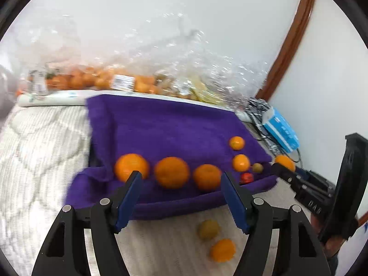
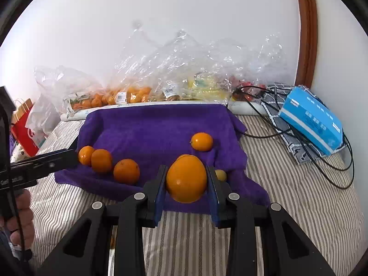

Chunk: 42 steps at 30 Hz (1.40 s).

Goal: Organize fruits
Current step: 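Place the large orange on the towel with the left gripper while the right gripper carries its orange over, then release the orange onto the towel with the right gripper and open it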

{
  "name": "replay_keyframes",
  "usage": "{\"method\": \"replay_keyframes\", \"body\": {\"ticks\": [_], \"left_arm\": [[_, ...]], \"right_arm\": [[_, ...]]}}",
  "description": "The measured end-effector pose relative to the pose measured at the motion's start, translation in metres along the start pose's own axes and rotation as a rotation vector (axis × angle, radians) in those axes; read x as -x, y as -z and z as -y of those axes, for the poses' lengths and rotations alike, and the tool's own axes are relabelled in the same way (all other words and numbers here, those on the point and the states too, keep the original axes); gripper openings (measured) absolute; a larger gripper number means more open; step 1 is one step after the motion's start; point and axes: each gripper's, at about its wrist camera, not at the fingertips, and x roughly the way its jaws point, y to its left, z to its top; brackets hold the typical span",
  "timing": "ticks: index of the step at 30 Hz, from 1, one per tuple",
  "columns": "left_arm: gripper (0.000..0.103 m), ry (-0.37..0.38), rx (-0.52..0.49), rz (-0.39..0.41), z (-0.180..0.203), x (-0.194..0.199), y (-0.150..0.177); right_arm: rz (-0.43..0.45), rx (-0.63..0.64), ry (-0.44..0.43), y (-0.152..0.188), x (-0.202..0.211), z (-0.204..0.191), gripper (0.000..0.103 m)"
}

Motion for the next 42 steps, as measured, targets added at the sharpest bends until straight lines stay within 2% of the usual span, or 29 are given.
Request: {"method": "replay_keyframes", "body": {"ticks": [4,8,18,24,35,36,38,42], "left_arm": [[0.069,-0.06,-0.019,0.031,-0.015,0.006,0.006],[0.07,-0.014,0.018,0.051,-0.025,0.006,0.011],[0.07,-0.041,0.018,0.034,-0.026,0.0,0.016],[0.07,-0.027,0.04,0.028,-0.03,-0.001,0.015],[0.07,-0.02,0.023,0.031,-0.026,0.001,0.015],[0.07,-0.022,0.025,0.03,-0.026,0.001,0.015],[0.07,-0.023,0.03,0.029,-0.027,0.001,0.015],[0.07,-0.024,0.037,0.036,-0.028,0.003,0.015]], "right_arm": [[-0.007,-0.002,-0.014,-0.002,-0.01,-0.007,0.033],[-0.016,0.004,-0.021,-0.004,-0.018,-0.012,0.033],[-0.065,0.033,-0.053,-0.004,-0.05,-0.029,0.033],[-0.093,0.044,-0.046,0.003,-0.066,-0.033,0.033],[-0.103,0.057,-0.031,0.006,-0.068,-0.034,0.033],[-0.104,0.058,-0.032,0.006,-0.066,-0.034,0.034],[-0.096,0.058,-0.026,0.005,-0.059,-0.034,0.044],[-0.071,0.065,-0.01,0.005,-0.039,-0.037,0.052]]}}
